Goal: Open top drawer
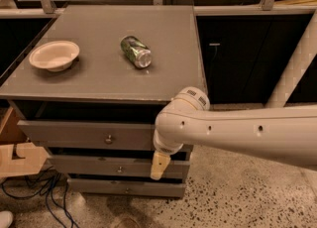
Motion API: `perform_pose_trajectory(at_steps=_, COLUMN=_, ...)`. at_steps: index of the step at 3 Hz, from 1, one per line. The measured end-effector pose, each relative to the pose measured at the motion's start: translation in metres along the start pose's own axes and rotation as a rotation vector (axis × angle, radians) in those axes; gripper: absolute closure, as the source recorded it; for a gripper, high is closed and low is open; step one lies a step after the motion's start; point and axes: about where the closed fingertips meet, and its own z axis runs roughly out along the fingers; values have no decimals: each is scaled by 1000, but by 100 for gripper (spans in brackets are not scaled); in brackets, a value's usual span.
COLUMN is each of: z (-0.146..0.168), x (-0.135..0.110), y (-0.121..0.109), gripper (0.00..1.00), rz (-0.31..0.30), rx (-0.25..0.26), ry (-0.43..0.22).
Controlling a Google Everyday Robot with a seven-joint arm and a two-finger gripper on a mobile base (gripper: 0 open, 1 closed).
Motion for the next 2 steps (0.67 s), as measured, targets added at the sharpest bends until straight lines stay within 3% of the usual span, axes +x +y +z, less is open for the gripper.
perform_pose_trajectory(at_steps=1, z=-21, x=8, y=5, gripper=0, rz=42, rx=6, ry=-10)
perform_pose_trajectory(at_steps=2, z=-87, x=1, y=0, gripper=0, rz=111, rx=105, ry=-56)
